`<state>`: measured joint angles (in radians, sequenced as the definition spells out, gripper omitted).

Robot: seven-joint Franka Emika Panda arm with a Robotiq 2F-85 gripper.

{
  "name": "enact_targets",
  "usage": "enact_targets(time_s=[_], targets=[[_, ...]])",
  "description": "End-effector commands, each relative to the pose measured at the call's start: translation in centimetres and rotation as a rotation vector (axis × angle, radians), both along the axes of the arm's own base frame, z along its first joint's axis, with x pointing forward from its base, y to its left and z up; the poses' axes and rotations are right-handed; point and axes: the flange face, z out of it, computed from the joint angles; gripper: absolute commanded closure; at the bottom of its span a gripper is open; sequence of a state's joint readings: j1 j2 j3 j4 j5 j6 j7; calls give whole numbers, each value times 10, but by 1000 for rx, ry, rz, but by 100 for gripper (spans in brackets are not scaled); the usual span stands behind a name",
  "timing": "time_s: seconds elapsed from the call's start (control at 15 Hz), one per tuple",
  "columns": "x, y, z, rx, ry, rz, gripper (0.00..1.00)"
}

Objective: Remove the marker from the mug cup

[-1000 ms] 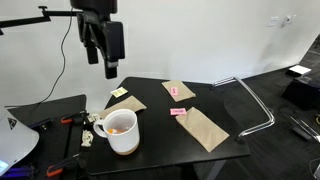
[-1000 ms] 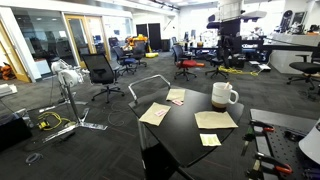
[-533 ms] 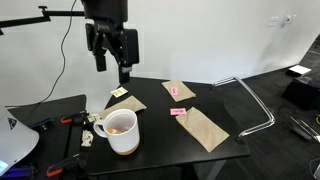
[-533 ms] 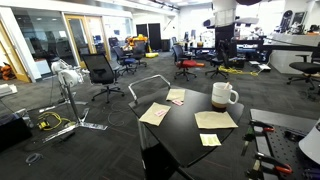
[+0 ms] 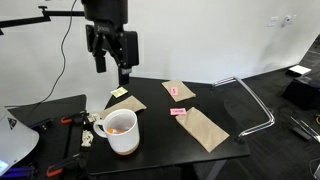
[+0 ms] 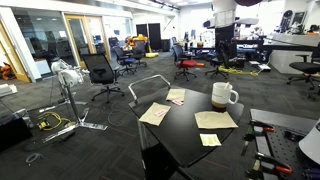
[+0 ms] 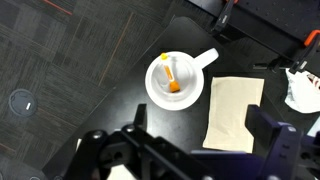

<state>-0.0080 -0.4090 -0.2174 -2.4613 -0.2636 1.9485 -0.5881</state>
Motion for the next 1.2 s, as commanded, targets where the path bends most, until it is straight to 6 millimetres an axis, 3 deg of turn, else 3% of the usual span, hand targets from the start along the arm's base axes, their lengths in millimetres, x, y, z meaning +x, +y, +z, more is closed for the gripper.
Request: enact_targets(time_s=[0.0,0.07,0.2,0.47,0.53,0.8,1.13], targets=[[-2,-3,-5,-2,-3,-6,3],[-3,-4,-6,-4,-1,-7,15],[-4,-7,-10,2,8,-3,32],[-3,-13,-20,15,26,14,41],[-3,-15,-23,17,30,21,37],[2,-23,-41,26,54,35,41],[13,-28,-67,24,80,42,54]])
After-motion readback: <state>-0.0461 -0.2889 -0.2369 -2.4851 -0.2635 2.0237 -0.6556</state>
